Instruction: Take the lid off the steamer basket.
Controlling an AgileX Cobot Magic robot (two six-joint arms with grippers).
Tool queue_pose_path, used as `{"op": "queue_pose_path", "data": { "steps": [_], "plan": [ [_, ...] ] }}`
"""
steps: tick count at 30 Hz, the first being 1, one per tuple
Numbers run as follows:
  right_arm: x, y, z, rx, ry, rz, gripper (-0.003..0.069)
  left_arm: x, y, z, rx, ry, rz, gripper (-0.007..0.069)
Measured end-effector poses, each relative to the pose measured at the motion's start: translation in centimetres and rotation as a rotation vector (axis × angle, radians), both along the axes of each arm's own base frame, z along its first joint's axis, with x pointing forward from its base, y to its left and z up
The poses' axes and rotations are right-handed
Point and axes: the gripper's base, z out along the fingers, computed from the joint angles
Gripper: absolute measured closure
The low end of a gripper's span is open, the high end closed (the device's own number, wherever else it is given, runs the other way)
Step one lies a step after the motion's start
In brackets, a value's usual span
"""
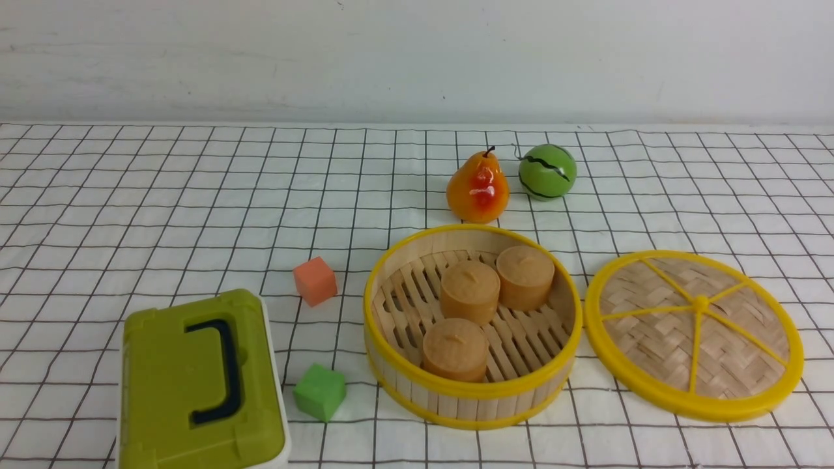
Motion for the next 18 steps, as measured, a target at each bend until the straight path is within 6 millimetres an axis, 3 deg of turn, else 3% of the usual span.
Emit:
{"op": "queue_pose_path", "data": {
  "steps": [18],
  "plan": [
    [0.0,0.04,-0.01,0.003,0.001,0.007,0.0673,0.0,0.0,0.0,0.0,0.0,0.0,0.0386]
  ]
}}
